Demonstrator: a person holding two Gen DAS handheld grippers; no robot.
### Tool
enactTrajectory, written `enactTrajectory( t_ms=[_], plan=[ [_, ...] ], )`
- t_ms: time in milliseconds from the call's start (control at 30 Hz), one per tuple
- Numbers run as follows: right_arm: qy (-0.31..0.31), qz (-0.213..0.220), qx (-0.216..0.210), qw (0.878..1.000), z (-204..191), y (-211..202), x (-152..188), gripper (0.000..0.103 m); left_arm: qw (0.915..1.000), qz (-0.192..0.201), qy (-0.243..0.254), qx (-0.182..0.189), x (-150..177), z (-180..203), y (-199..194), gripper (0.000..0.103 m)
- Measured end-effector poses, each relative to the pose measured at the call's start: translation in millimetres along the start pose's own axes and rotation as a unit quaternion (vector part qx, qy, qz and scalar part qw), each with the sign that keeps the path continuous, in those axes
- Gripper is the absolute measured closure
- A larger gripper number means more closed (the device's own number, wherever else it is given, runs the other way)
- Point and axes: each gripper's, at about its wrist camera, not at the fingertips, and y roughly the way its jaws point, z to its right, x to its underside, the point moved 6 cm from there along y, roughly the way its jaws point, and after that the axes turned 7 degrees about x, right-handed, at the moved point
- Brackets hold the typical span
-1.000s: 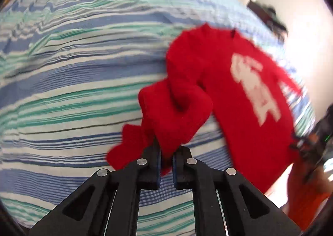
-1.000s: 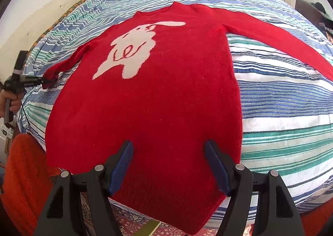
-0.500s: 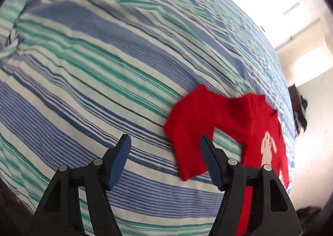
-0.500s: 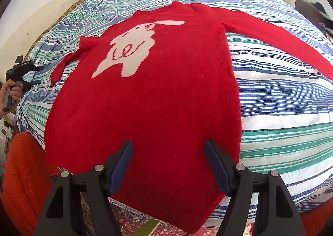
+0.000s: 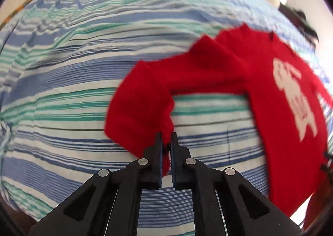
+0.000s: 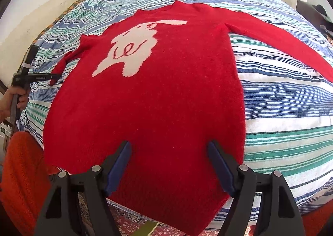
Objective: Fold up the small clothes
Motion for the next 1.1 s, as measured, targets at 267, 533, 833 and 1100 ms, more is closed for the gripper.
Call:
enactTrajectory(
  t_ms=[267, 533, 833, 1100],
  plan=[
    [0.001, -0.003, 0.004, 1.0, -0.5, 1.7, 0.7, 0.027, 0.9672, 0.091, -0.235, 0.028, -7.6, -139.3, -89.2, 0.099],
    [-0.01, -0.007, 0.015, 1.0, -2.4, 3.5, 1.2, 0.027, 0.959, 0.071, -0.274, 0.02, -24.1, -148.3, -89.8, 0.099],
    [-0.022, -0.025, 0.035, 0.999, -8.2, 2.6, -3.7, 0.024, 0.961, -0.021, -0.276, -0.01, 14.4, -176.5, -4.0, 0.065],
    [-0.124, 0.004, -0.043, 0.991, -94.0, -30.6, -63.5, 0.024, 0.9659, 0.02, -0.257, 0.018, 31.3, -160.8, 15.9, 0.078]
  ],
)
